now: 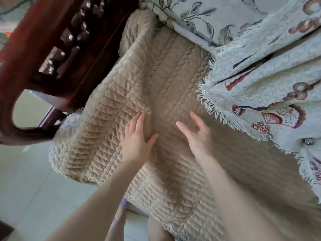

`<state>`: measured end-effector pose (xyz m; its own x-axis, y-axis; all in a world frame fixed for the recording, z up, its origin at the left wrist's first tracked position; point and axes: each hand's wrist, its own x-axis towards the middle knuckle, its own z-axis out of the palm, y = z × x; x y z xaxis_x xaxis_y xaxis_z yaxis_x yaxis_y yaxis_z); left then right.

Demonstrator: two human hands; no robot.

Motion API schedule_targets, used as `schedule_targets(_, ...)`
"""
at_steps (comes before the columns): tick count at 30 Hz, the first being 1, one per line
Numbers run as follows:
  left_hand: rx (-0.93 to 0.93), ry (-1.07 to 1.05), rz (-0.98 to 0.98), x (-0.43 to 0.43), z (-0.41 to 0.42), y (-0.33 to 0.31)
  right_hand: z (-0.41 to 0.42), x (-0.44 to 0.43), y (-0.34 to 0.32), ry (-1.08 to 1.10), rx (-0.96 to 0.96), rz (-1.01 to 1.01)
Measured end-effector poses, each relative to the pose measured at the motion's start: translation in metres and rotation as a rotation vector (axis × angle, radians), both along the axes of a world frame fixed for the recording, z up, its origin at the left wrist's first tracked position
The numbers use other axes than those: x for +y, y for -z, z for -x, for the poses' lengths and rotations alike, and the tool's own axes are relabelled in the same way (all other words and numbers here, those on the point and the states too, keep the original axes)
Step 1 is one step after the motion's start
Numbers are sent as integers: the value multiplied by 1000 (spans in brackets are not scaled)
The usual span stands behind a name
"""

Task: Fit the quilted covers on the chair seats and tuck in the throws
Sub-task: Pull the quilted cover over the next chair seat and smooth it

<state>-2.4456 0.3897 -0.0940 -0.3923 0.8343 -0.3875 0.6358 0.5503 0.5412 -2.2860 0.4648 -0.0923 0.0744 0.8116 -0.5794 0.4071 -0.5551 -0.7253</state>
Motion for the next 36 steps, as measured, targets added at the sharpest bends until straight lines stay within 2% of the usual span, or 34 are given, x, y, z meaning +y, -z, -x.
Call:
schedule_targets(5,21,-30,5,0,6,28,3,7,30,-228,-213,-242)
schedule_targets(11,8,-47,-60,1,10,47,4,10,56,-288,-394,-338)
schedule_targets(21,27,-74,-189,-4,10,58,7,15,76,-406,-520,-572)
schedule_targets(26,147,-29,-236,-8,10,51,1,23,66,-506,-534,-721)
schedule_targets(30,214,-43,-142,-28,13,48,-13,46,46,-392,-565,-717)
schedule_targets(33,296,-38,-7,-46,17,48,-13,56,36,-452,-619,-628)
schedule_targets(36,308,-38,20,-37,20,41,-4,51,31,-459,-536,-554)
